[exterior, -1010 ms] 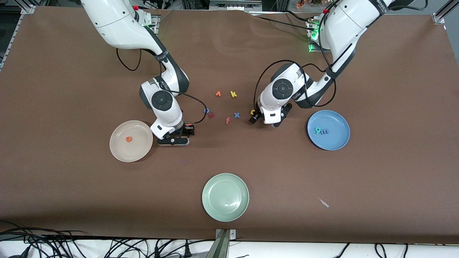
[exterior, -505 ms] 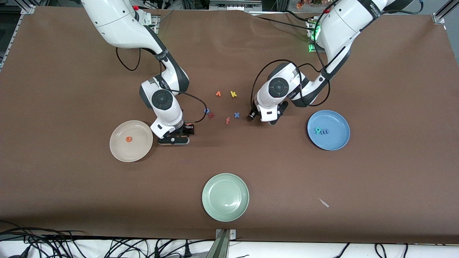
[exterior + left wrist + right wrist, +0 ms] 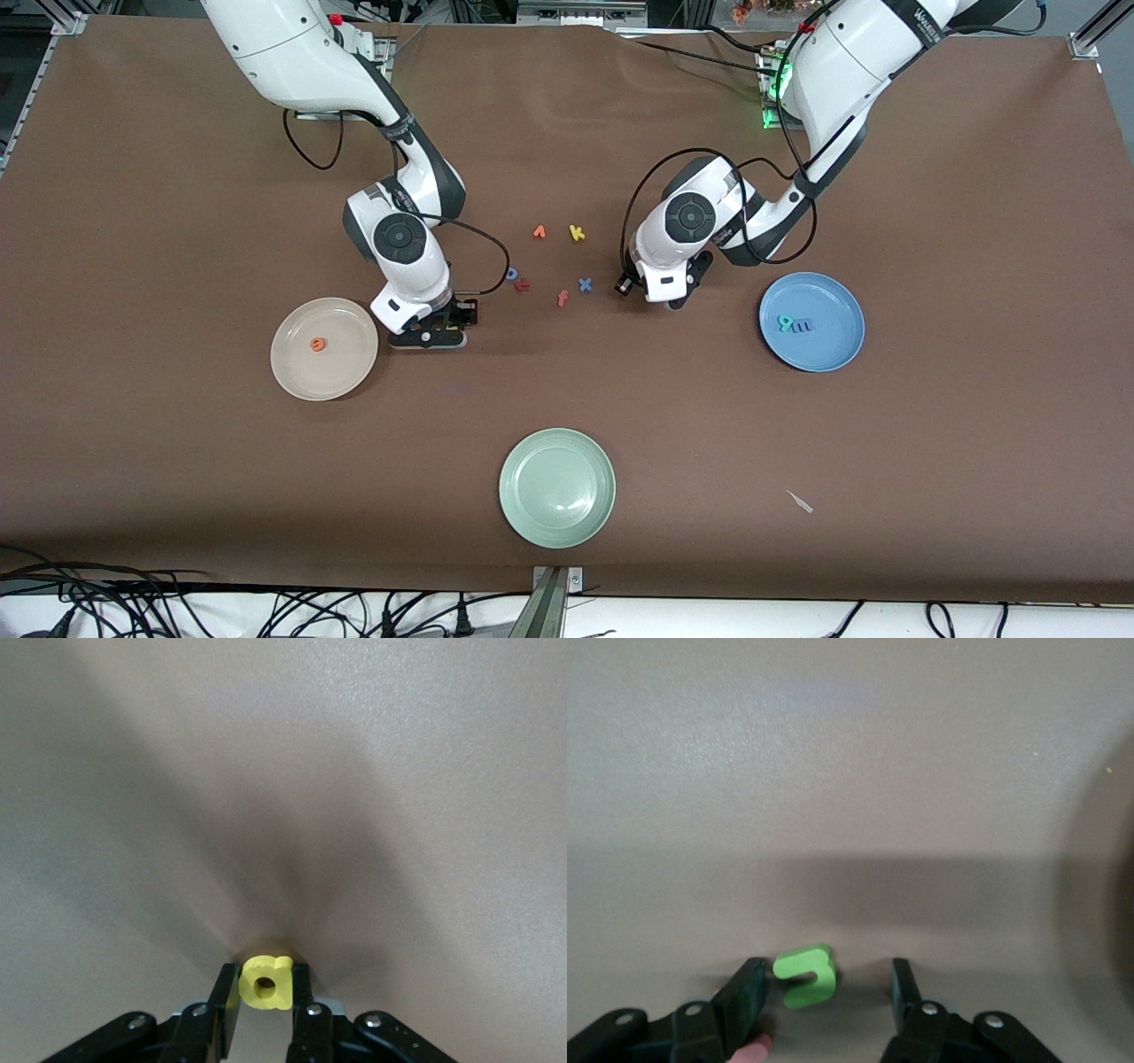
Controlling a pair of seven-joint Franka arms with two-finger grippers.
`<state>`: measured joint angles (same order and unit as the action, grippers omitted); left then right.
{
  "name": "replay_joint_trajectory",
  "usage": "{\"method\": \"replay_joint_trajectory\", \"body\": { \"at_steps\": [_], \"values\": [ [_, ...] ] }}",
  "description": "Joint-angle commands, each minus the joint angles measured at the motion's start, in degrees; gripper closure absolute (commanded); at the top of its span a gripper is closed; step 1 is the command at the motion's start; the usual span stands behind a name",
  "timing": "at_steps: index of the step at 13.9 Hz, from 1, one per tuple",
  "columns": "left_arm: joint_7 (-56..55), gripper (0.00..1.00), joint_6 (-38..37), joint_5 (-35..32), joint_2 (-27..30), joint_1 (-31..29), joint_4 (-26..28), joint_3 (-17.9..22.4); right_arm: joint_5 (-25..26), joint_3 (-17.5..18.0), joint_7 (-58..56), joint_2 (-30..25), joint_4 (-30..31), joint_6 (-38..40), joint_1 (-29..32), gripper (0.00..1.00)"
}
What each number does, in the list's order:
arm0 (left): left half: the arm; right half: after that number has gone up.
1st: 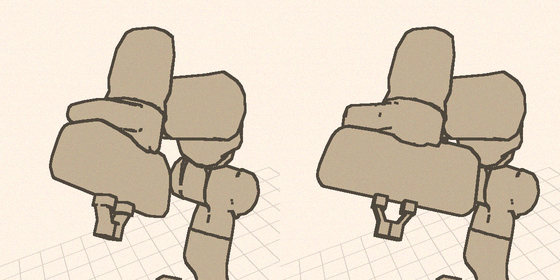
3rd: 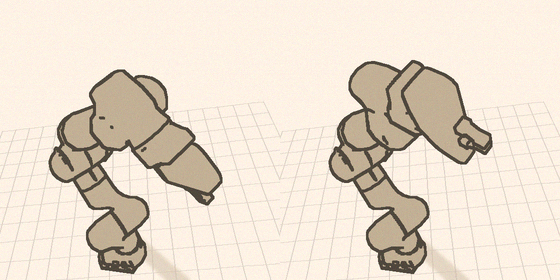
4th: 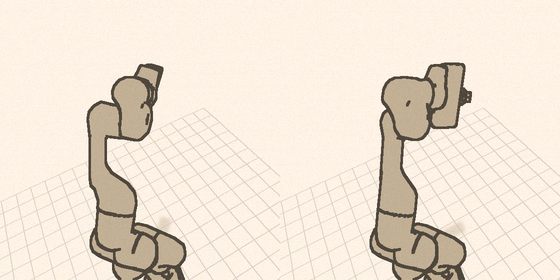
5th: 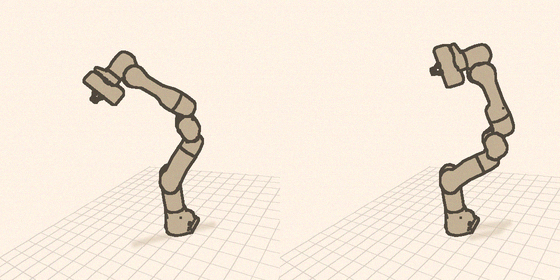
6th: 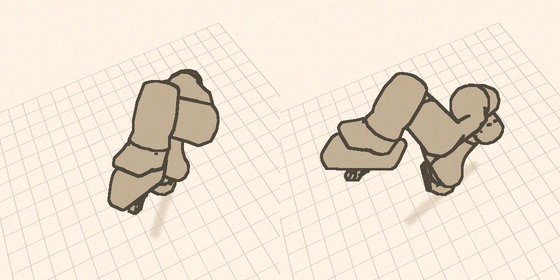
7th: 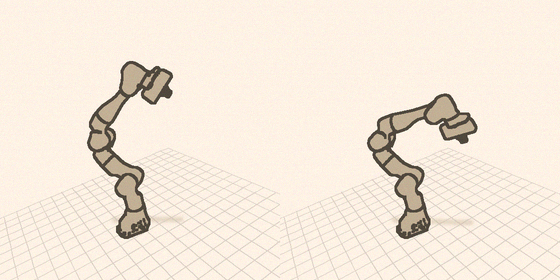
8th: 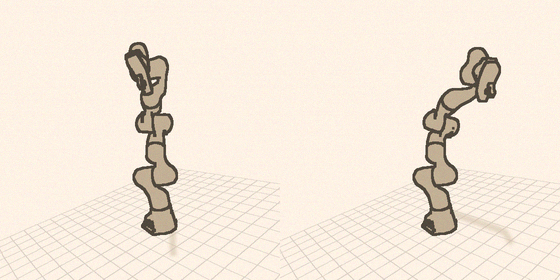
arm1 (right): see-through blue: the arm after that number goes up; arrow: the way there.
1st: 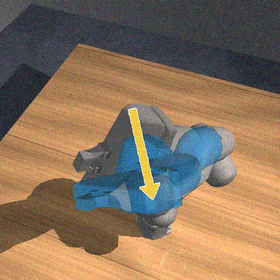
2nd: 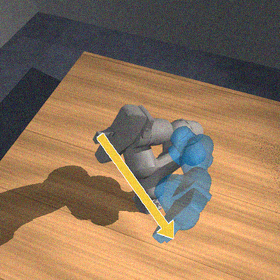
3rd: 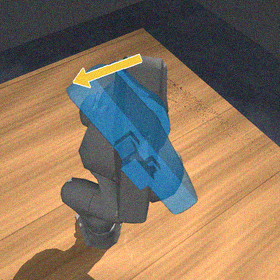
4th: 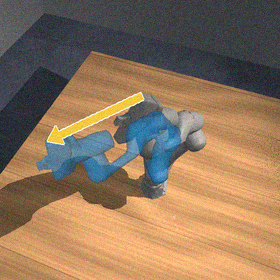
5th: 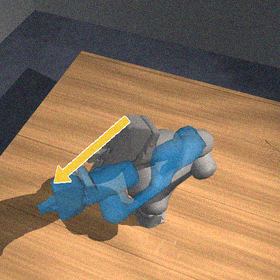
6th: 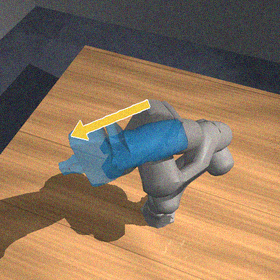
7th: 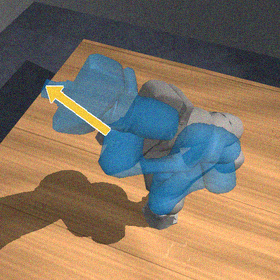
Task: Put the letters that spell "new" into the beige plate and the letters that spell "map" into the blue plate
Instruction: 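Drop the yellow d on the blue plate while the right drops green u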
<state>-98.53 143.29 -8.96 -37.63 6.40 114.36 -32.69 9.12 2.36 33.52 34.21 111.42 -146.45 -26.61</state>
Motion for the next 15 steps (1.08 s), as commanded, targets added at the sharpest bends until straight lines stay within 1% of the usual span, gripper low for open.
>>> {"method": "replay_joint_trajectory", "body": {
  "at_steps": [1,3,4,5,6,7,10,11,13,15],
  "values": [
    [0.2,0.89,0.0,0.0,0.3,-0.2,-0.1,0.2,0.9,0.3,1.1,-1.3,2.4,-0.8,-0.3,0.36],
    [1.5,0.89,-2.6,-0.1,2.5,-1.5,-0.8,0.2,0.9,0.3,1.1,-1.2,2.1,-0.8,-0.8,0.41],
    [3.4,0.89,-6.1,-0.1,3.3,-2.2,-1.5,0.1,0.9,0.2,1.1,-1.0,2.0,-0.9,-0.9,0.44],
    [6.2,0.89,-9.7,-0.1,4.6,-2.9,-2.3,0.1,1.0,0.1,0.9,-0.7,1.9,-1.6,-0.8,0.53],
    [9.1,0.89,-13.4,-0.1,6.0,-4.1,-3.3,0.0,1.0,0.1,0.9,-0.5,1.9,-2.2,-0.8,0.56],
    [12.6,0.89,-17.6,-0.1,7.0,-4.8,-4.5,0.1,1.0,0.1,0.8,-0.5,1.9,-2.2,-0.8,0.62],
    [24.8,0.89,-27.9,-0.2,8.5,-8.8,-8.6,0.3,1.1,0.0,0.5,-0.5,2.0,-2.2,-0.8,0.86],
    [28.9,0.89,-31.0,-0.2,8.7,-10.2,-10.1,0.4,1.1,-0.3,-0.5,-0.5,2.0,-2.1,-0.8,0.86],
    [39.2,0.89,-36.0,-3.0,8.7,-15.3,-12.2,0.5,1.0,-2.1,-4.8,-1.5,1.9,-1.6,-0.6,0.86],
    [47.5,0.88,-36.7,-6.8,8.7,-19.5,-11.9,0.5,1.0,-2.9,-6.5,-3.4,1.2,1.3,-0.5,0.86]
  ]
}}
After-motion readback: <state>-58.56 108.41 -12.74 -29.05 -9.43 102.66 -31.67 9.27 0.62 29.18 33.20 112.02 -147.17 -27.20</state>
